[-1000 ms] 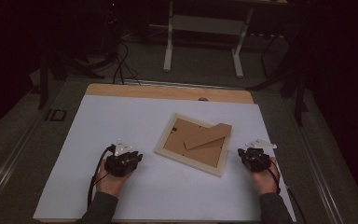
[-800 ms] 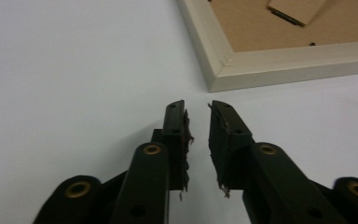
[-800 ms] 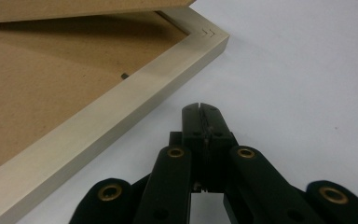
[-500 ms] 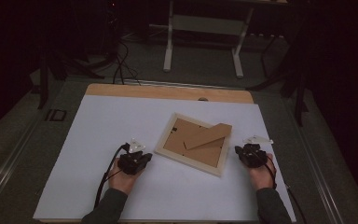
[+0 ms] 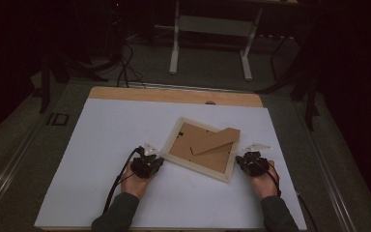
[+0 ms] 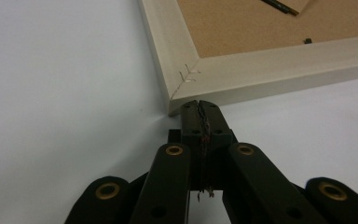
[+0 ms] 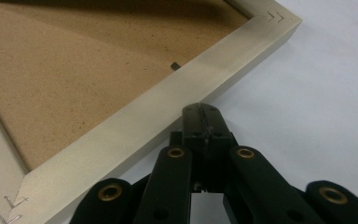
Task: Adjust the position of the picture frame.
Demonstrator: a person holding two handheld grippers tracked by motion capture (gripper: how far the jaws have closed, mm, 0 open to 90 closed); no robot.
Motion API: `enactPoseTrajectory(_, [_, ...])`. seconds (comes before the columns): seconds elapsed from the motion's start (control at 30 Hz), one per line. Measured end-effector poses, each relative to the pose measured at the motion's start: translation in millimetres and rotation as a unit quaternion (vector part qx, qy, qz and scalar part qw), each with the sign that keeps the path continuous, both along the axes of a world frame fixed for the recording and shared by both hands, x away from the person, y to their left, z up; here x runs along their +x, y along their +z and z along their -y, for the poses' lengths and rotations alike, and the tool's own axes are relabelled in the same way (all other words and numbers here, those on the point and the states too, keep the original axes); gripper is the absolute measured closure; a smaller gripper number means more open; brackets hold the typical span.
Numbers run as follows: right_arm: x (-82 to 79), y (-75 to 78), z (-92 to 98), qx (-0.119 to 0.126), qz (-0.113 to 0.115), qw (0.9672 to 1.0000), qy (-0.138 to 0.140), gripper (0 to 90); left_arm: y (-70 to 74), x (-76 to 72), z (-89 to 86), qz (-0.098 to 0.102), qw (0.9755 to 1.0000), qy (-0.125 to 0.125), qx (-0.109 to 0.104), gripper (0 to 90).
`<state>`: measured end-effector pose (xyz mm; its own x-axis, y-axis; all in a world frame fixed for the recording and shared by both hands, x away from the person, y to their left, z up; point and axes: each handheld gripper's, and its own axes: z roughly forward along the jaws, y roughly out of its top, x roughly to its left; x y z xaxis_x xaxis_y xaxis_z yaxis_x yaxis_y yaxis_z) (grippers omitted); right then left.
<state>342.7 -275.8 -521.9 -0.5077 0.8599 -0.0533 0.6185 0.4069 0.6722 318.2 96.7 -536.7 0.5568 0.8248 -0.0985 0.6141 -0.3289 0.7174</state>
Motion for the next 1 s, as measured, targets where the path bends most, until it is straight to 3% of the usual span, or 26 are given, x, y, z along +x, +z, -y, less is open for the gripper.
enactPoseTrajectory(0.2, [-0.1, 0.9, -2.2, -0.003, 0.000, 1.0000, 0.009, 89.7, 0.4, 3.7, 1.9, 0.002, 0.9999, 0.010, 0.008, 90.0])
enactPoseTrajectory(0.6, [-3.9, 0.3, -10.8, 0.007, -0.002, 0.9994, 0.032, 89.7, 0.5, 16.2, -2.5, -0.003, 0.9994, 0.035, 0.001, 90.0])
enactPoseTrajectory(1.0, [-5.7, 3.0, -21.6, 0.012, -0.002, 0.9986, 0.051, 89.7, 1.3, 19.6, 6.7, -0.004, 0.9995, 0.032, 0.005, 90.0])
